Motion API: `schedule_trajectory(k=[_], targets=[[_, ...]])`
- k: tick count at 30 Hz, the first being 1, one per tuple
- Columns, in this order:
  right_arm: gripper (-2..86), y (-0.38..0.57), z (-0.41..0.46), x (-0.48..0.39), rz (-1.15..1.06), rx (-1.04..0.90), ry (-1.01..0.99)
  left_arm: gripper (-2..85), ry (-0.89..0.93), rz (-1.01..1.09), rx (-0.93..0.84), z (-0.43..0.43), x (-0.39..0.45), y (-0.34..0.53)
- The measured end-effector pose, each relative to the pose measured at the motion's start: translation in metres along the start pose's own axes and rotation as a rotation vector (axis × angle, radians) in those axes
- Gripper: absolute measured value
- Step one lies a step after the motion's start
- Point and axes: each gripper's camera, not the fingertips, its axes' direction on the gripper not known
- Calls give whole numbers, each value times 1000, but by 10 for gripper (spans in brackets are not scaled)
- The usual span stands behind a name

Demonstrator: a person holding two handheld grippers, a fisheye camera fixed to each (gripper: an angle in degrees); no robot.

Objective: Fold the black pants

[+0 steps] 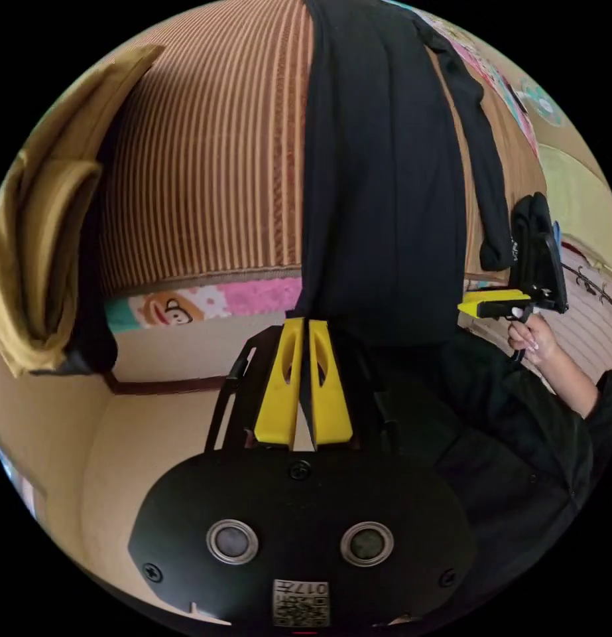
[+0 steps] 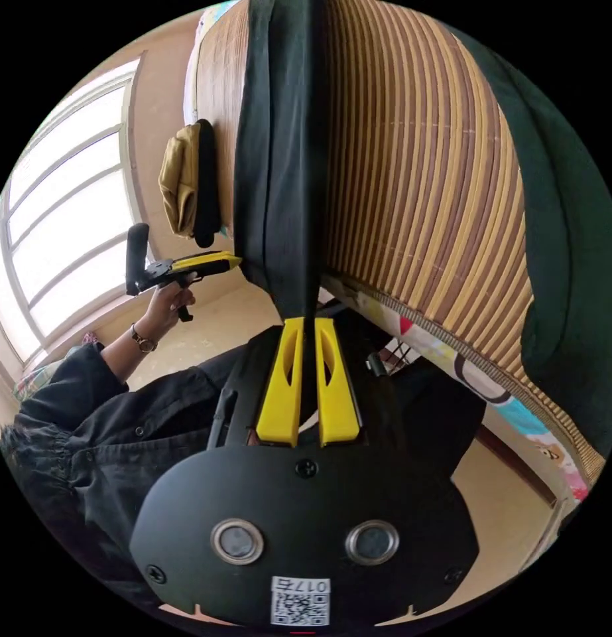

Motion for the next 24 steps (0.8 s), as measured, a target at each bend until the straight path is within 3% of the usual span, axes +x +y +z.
schedule_trajectory(k=[2, 4, 6, 9, 14, 17, 19, 20, 24], targets=[[62, 21, -32, 11, -7, 40, 58, 32, -25, -116, 8, -3, -8, 11], [74, 47, -77, 30, 46, 130, 136, 54, 71, -152, 110, -16, -3, 24], [81, 86, -145, 60, 143, 311, 266, 71, 260, -78, 255, -33, 27, 30], [91, 123, -215, 107, 304, 466, 413, 89, 457, 121, 286, -37, 97, 7], [111, 126, -270, 179, 385, 494, 400, 121, 485, 328, 229, -21, 223, -61], [108, 108, -272, 216, 405, 364, 273, 120, 511, 357, 118, 5, 275, -101], [85, 111, -279, 218, 396, 354, 326, 75, 396, 355, 24, 19, 293, -112], [65, 115, -279, 217, 336, 293, 347, 48, 307, 386, 23, 20, 298, -109], [35, 172, -275, 205, 95, 252, 270, 28, 353, 497, 15, 18, 282, -76]])
